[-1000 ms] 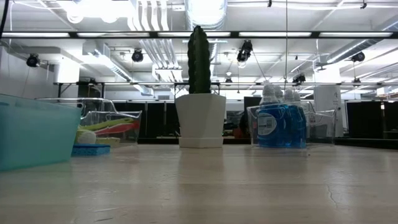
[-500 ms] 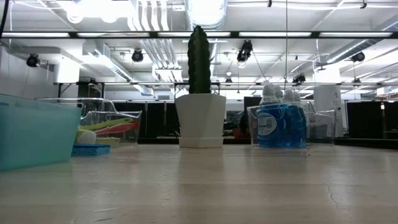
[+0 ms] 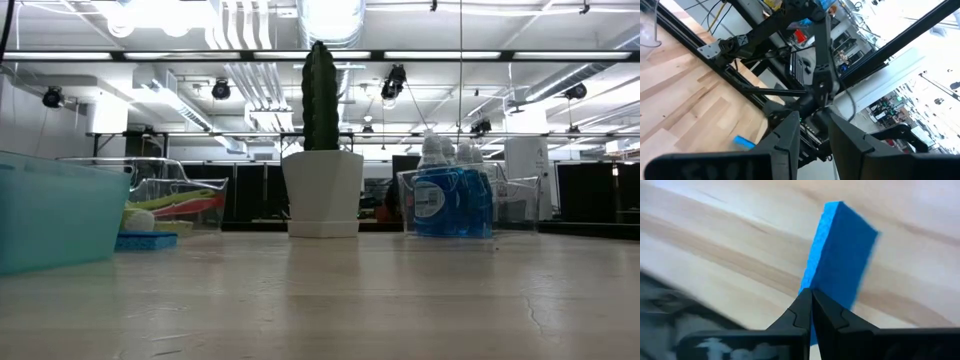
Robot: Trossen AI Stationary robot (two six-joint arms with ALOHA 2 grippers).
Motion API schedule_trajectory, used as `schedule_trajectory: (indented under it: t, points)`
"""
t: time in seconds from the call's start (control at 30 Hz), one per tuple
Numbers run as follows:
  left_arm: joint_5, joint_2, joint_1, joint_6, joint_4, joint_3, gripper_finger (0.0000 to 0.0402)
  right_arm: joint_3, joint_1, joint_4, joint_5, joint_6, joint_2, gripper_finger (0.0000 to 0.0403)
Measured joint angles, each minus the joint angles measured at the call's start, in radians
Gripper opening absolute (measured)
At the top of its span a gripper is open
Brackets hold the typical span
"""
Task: Pick & Place Kitchen Sink Supplies
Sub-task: Put the sponge into the green bin
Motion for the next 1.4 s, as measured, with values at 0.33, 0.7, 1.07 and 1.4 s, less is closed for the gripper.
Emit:
schedule_trajectory:
  t: [0.33, 0.7, 1.07, 1.4]
  points:
    - [0.022, -0.030, 0.000, -0.024, 0.016, 0.000, 0.0094, 0.178, -0.017, 0.017, 0.628, -0.313, -0.061, 0.0008]
    - [0.106, -0.046, 0.000, -0.088, 0.074, 0.000, 0.0094, 0.419, -0.029, 0.045, 0.985, -0.680, -0.069, 0.0008]
    - [0.121, -0.036, 0.001, -0.045, 0.244, 0.000, 0.0097, 0.650, -0.079, 0.257, 1.055, -1.110, -0.069, 0.0008]
    - [0.063, -0.035, 0.008, -0.036, 0.388, 0.000, 0.0184, 0.728, -0.133, 0.735, 0.932, -1.619, -0.069, 0.0008]
